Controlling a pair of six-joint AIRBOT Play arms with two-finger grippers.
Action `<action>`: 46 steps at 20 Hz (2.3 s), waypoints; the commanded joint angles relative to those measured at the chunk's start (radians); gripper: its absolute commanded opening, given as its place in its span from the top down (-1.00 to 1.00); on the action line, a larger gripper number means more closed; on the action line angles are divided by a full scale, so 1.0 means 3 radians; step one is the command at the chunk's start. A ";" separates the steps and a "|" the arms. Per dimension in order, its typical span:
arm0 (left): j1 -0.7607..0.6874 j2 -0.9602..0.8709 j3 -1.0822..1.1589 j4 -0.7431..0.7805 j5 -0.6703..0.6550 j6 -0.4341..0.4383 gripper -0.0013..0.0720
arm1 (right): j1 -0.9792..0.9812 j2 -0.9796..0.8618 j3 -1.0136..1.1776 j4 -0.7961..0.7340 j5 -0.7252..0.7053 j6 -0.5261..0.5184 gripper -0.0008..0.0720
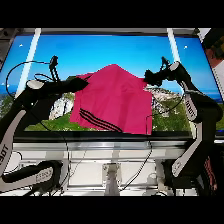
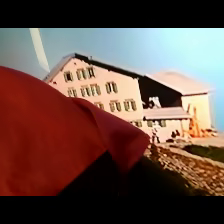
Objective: Fold the clothes and pants, and hang the long-sleeved shirts on hangers.
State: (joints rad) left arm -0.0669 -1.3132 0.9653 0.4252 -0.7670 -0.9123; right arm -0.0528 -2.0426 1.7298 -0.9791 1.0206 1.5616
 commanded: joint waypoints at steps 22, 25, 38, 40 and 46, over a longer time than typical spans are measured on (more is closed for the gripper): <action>0.0070 -0.0001 0.0001 -0.0045 0.0923 -0.0006 -0.04 | 0.1680 0.0284 0.1002 -0.0937 0.1728 0.0079 0.02; 0.0070 -0.0001 0.0001 -0.0020 0.0923 0.0005 -0.04 | 0.1371 0.0285 0.1013 -0.1165 0.1536 0.0219 0.02; 0.0076 -0.0001 0.0001 0.0441 0.0767 0.0128 -0.37 | 0.0126 -0.0137 0.0744 0.0622 0.1466 0.0598 -0.33; 0.0076 -0.0001 0.0001 0.0441 0.0749 0.0128 -0.37 | 0.0161 -0.0238 0.0744 0.0624 0.1305 0.0619 -0.34; 0.0076 -0.0001 0.0001 0.0441 0.0746 0.0130 -0.37 | 0.0175 -0.0326 0.0745 0.0622 0.1312 0.0857 -0.34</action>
State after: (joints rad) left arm -0.0452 -1.3132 0.9653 0.5529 -0.5400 -0.8742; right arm 0.0006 -2.1288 1.9537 -0.8036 1.4120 1.7893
